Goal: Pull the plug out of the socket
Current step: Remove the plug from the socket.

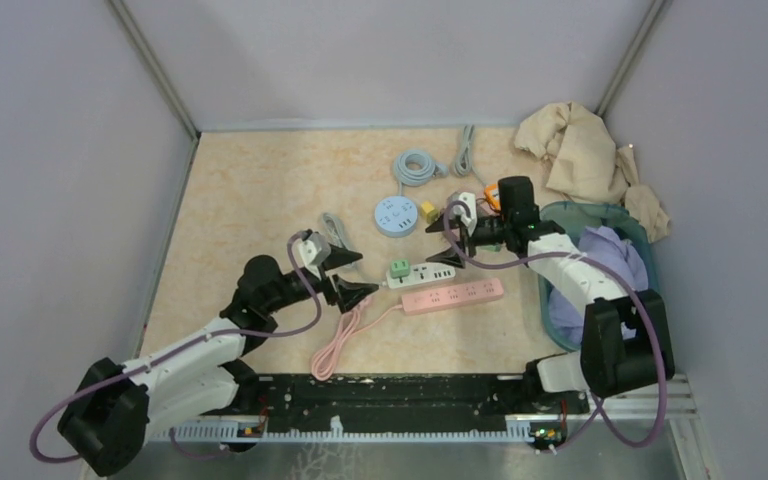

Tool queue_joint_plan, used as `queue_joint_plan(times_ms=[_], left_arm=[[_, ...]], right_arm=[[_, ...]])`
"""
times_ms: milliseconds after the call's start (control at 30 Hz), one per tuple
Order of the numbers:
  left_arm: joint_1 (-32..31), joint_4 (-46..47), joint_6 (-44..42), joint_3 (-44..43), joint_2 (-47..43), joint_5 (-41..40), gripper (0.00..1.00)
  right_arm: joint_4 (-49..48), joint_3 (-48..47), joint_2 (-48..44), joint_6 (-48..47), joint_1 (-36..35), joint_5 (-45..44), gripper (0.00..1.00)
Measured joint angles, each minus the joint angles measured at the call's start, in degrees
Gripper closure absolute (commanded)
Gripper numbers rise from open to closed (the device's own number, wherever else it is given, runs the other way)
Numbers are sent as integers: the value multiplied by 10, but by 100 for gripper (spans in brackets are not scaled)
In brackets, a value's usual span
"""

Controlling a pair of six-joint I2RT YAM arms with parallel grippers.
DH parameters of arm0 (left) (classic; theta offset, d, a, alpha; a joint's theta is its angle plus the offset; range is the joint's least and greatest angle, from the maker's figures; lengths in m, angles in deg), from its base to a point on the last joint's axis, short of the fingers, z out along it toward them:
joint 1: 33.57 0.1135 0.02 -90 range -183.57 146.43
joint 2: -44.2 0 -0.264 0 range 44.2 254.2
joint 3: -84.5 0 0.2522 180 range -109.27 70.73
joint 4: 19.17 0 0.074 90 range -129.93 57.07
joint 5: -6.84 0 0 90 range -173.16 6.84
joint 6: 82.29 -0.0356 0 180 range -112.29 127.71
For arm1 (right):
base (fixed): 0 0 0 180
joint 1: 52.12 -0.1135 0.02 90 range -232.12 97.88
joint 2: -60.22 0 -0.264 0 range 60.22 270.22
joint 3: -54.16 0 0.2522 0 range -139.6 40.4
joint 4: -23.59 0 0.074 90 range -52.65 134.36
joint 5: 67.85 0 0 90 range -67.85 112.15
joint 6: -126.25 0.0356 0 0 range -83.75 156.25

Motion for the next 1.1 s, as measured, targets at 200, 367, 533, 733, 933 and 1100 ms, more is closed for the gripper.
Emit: queue_joint_plan(times_ms=[200,367,533,733,933,1100], left_arm=[[0,-19,75,44,-62,-35,0],[0,-19,128,112,-129,-70,0],[0,-30,150,137,-183,-103,0],[0,-49,162,146,-204,-126,0],[0,-54,166,153,-195,-137,0],[0,-54,166,153,-188,-139,0]], right_arm=[[14,0,16,-27,-38,-17,36],[23,-1,39,-36,-68,-50,36],[31,-11,62,-38,-94,-93,36],[38,-38,95,-37,-116,-153,36],[42,-39,106,-37,-129,-185,36],[41,-45,121,-26,-162,-217,37]])
